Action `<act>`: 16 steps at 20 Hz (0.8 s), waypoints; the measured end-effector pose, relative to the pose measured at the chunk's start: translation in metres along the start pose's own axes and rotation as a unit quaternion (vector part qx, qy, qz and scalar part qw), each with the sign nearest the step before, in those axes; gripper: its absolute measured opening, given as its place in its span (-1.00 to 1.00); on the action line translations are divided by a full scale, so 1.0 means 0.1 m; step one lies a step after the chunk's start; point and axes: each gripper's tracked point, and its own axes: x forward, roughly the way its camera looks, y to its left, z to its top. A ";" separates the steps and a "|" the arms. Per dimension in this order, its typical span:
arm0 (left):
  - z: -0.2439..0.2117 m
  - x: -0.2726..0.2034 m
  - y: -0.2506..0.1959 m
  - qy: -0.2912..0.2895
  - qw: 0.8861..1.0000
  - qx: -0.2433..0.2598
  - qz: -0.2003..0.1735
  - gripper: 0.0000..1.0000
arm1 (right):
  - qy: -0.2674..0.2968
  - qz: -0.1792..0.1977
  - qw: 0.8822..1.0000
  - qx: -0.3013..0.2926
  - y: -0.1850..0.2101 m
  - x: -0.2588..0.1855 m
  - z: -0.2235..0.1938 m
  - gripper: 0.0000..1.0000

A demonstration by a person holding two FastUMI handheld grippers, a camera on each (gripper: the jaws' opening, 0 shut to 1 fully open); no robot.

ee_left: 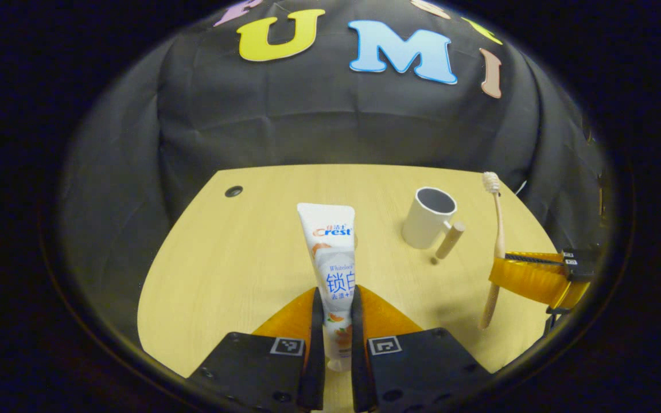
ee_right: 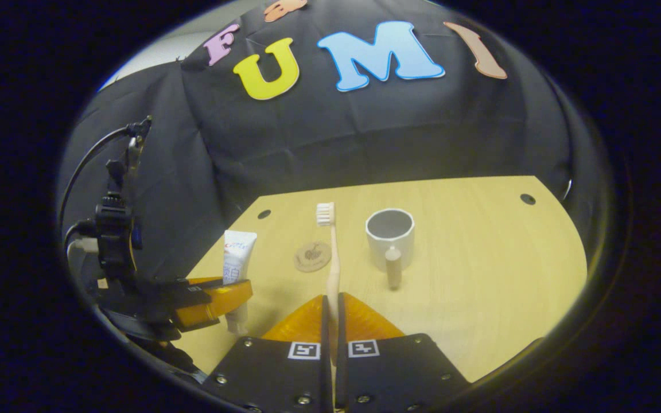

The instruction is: Put the toothbrush and toothpaste on the desktop into the cup, then pick up the cup and place it on the coaster on the desktop.

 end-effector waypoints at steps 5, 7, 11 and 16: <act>0.28 -0.03 -0.01 -0.049 0.998 -0.039 0.001 -0.46 | -0.077 0.008 0.997 -0.010 -0.11 0.19 0.50 -0.94; 0.35 -0.04 0.04 -0.064 0.997 -0.045 0.008 -0.47 | -0.103 0.009 0.995 -0.012 -0.15 0.30 0.69 -0.94; 0.45 -0.09 0.11 -0.086 0.995 -0.045 0.020 -0.47 | -0.141 0.006 0.990 -0.024 -0.31 0.53 1.01 -0.94; 0.39 -0.08 0.13 -0.092 0.994 -0.062 0.023 -0.48 | -0.175 -0.014 0.983 -0.047 -0.49 0.88 1.31 -0.94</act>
